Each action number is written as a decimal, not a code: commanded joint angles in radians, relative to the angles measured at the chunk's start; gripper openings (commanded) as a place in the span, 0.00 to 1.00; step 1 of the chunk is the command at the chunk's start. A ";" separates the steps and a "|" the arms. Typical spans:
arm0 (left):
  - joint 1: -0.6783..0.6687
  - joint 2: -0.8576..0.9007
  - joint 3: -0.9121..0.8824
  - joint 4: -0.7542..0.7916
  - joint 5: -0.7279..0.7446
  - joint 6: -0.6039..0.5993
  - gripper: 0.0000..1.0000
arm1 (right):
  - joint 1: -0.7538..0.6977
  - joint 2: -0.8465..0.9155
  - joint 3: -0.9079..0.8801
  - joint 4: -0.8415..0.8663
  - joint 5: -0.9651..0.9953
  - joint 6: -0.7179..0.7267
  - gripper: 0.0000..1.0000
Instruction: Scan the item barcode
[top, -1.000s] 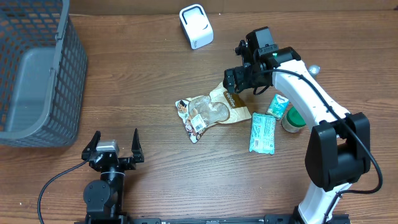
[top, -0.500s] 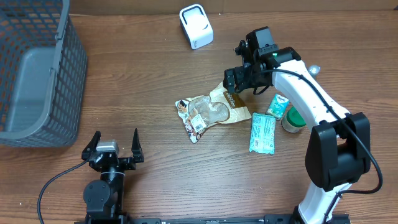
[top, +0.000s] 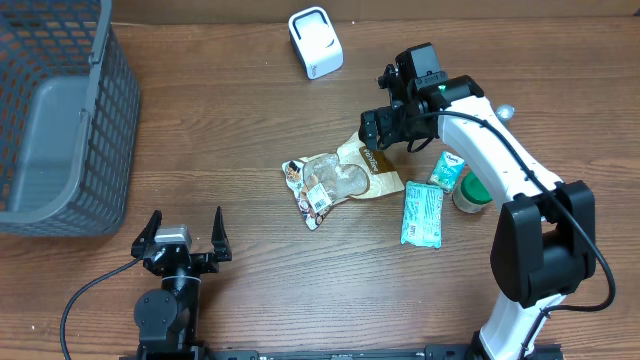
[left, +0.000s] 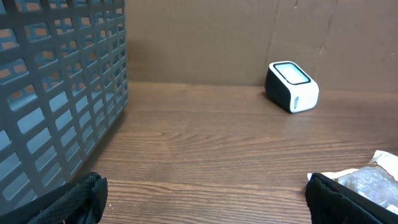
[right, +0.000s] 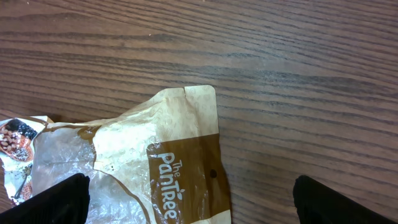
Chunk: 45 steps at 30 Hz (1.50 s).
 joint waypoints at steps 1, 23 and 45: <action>0.004 -0.013 -0.003 0.001 0.012 0.026 1.00 | -0.003 -0.004 0.006 0.003 0.005 0.003 1.00; 0.004 -0.013 -0.003 0.001 0.012 0.026 1.00 | -0.003 -0.493 0.006 0.000 0.005 0.003 1.00; 0.004 -0.013 -0.003 0.001 0.012 0.026 0.99 | -0.105 -1.541 -0.566 0.026 0.087 0.007 1.00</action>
